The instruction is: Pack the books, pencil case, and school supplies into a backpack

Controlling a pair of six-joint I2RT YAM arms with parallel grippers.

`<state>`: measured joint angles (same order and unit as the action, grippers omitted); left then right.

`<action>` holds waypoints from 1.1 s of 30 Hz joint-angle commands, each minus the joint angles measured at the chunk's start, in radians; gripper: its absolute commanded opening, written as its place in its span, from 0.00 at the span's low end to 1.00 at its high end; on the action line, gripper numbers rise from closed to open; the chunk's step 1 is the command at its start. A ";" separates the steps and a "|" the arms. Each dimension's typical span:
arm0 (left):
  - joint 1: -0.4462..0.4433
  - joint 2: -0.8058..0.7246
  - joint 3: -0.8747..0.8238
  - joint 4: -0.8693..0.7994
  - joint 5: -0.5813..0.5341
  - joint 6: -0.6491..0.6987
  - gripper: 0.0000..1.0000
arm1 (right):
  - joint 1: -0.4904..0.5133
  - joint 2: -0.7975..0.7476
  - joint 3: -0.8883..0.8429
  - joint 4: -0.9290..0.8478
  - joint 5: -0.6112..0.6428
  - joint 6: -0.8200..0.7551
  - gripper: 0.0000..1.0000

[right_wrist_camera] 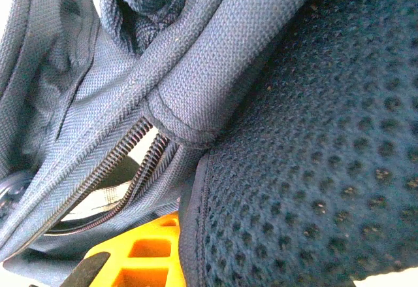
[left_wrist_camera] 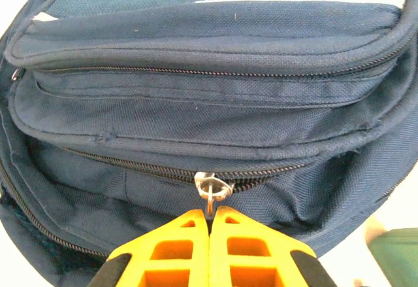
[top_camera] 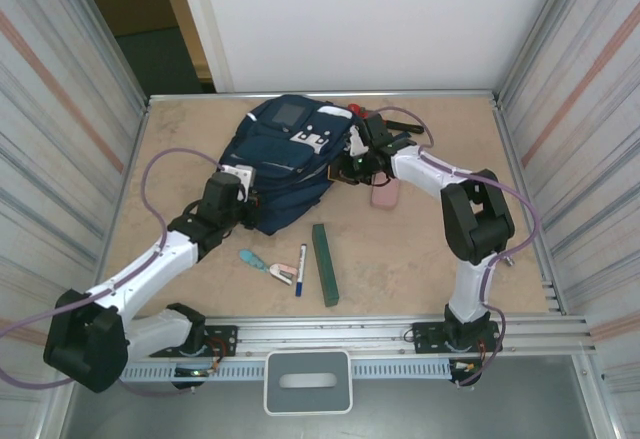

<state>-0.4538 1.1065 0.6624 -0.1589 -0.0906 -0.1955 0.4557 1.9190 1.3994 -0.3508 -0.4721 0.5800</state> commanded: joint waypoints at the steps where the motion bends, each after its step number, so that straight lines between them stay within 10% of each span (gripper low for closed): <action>1: 0.002 -0.047 -0.009 -0.003 0.061 0.007 0.00 | -0.032 0.041 0.109 -0.039 0.026 -0.083 0.00; 9: -0.117 0.046 0.055 0.059 0.136 -0.029 0.00 | -0.071 0.117 0.266 -0.117 0.027 -0.051 0.18; 17: -0.164 0.132 0.103 0.088 0.139 -0.017 0.00 | -0.056 -0.141 -0.195 0.185 -0.037 0.176 0.64; 26: -0.144 0.134 0.086 0.042 0.075 0.006 0.00 | 0.042 -0.110 -0.265 0.316 -0.014 0.263 0.68; 33: -0.010 0.106 0.076 0.019 0.184 -0.017 0.37 | 0.043 -0.123 -0.262 0.268 0.036 0.222 0.67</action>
<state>-0.5163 1.2400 0.7376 -0.1268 0.0383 -0.1989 0.5018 1.8000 1.1164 -0.0769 -0.4637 0.8078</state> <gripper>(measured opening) 0.359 0.670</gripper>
